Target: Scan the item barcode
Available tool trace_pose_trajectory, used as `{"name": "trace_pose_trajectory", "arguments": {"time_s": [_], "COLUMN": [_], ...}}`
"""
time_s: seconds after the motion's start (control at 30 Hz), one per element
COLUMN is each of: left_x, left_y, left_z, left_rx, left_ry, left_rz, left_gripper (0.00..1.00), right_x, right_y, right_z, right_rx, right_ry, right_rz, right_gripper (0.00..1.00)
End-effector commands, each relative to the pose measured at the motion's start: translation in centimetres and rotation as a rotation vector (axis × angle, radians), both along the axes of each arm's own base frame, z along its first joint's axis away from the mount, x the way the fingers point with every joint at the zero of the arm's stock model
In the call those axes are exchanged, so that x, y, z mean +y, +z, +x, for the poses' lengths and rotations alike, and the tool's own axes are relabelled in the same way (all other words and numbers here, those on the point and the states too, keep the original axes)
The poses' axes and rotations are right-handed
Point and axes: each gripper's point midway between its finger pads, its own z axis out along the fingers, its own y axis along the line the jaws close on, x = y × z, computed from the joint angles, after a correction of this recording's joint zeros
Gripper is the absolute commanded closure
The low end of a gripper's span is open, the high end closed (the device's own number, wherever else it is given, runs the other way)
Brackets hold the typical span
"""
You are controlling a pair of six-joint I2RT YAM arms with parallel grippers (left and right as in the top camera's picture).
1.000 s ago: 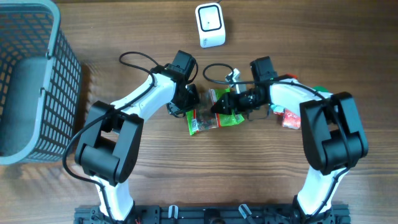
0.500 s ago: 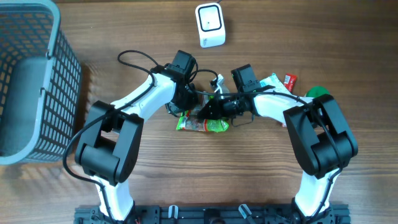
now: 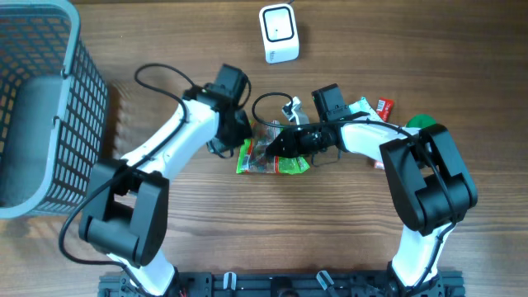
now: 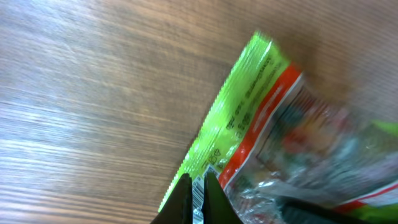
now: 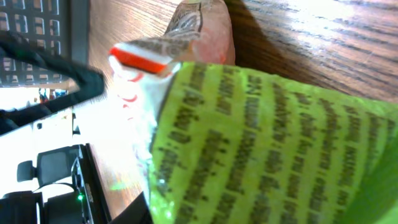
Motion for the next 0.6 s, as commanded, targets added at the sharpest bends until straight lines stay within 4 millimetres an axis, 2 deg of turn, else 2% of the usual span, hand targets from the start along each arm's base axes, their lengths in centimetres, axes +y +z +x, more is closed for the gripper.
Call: {"name": "trace_pose_trajectory", "arguments": {"time_s": [0.0, 0.13, 0.2, 0.23, 0.4, 0.5, 0.57], "left_x": [-1.6, -1.8, -1.7, -1.6, -1.6, -1.7, -1.8], "left_y": [-2.4, -3.9, -4.2, -4.4, -4.7, -4.7, -4.7], "left_z": [-3.4, -5.3, -5.8, -5.9, -5.9, -5.7, -5.6], "left_rx": [0.080, 0.111, 0.122, 0.125, 0.117, 0.110, 0.109], "left_ry": [-0.055, -0.080, -0.084, -0.084, -0.080, -0.066, -0.062], "left_rz": [-0.022, -0.007, -0.001, 0.001, -0.003, -0.008, -0.010], "left_gripper": [0.96, 0.96, 0.96, 0.96, 0.96, 0.96, 0.96], "right_x": [-0.3, -0.4, -0.5, -0.6, -0.7, -0.1, 0.2], "right_y": [-0.8, -1.0, -1.1, -1.2, -1.4, -1.4, -1.3], "right_z": [-0.1, -0.3, -0.5, -0.7, -1.4, -1.8, -1.9], "right_rx": [0.009, 0.021, 0.036, 0.067, 0.217, 0.240, 0.252], "right_ry": [0.000, -0.002, -0.006, -0.020, -0.107, -0.107, -0.115], "right_rz": [-0.024, -0.035, -0.038, -0.044, -0.067, -0.071, -0.070], "right_gripper": [0.67, 0.67, 0.55, 0.53, 0.55, 0.61, 0.61]}}
